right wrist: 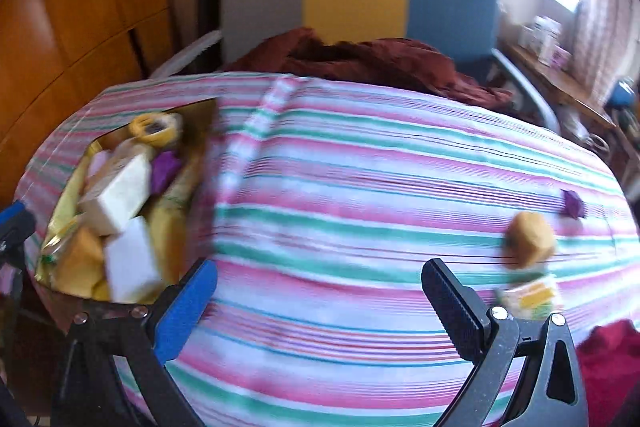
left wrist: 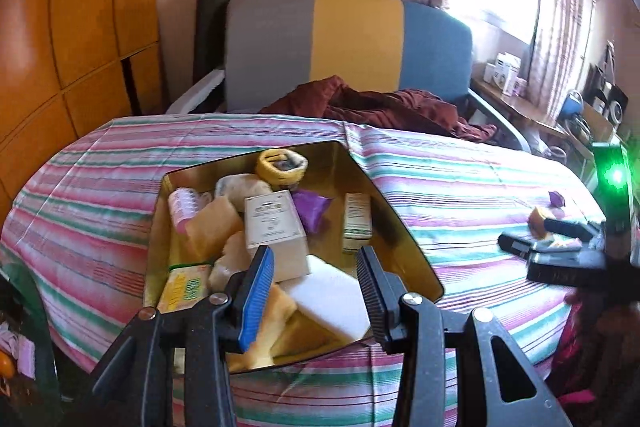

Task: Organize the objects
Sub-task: 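Move both tools from the tray back toward the sponge and cracker packet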

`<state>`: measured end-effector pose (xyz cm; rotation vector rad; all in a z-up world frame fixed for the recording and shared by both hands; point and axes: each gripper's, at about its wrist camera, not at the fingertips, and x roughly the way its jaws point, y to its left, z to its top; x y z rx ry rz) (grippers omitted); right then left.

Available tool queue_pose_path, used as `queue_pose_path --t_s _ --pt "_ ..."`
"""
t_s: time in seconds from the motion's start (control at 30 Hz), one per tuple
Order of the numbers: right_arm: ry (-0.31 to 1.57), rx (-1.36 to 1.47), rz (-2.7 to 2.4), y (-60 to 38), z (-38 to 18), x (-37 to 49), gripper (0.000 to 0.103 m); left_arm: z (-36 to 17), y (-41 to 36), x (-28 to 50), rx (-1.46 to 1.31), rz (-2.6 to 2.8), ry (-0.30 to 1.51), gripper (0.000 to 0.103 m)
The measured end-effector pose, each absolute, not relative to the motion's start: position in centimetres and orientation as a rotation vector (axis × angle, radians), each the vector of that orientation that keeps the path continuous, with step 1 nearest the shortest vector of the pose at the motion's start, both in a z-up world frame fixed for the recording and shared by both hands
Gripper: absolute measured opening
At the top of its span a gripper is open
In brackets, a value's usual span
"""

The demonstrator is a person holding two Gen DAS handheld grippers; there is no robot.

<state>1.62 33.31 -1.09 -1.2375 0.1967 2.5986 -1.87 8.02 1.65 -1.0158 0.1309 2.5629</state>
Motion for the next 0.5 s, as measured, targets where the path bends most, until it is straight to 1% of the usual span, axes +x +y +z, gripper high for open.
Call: queue_pose_path --t_s 0.27,0.37,0.5 --pt "0.247 -1.090 2.396 43.3 0.9 5.3 0.103 1.0 13.3 -1.9 -1.001 2.440 0.227 0.043" --pt "0.304 -1.034 2.288 47.8 1.0 7.2 0.103 0.3 15.7 -2.0 -1.013 2.372 0.260 0.043" --pt "0.431 -0.930 2.149 53.2 0.5 10.1 0.103 -0.7 18.9 -2.0 -1.028 2.288 0.303 0.043"
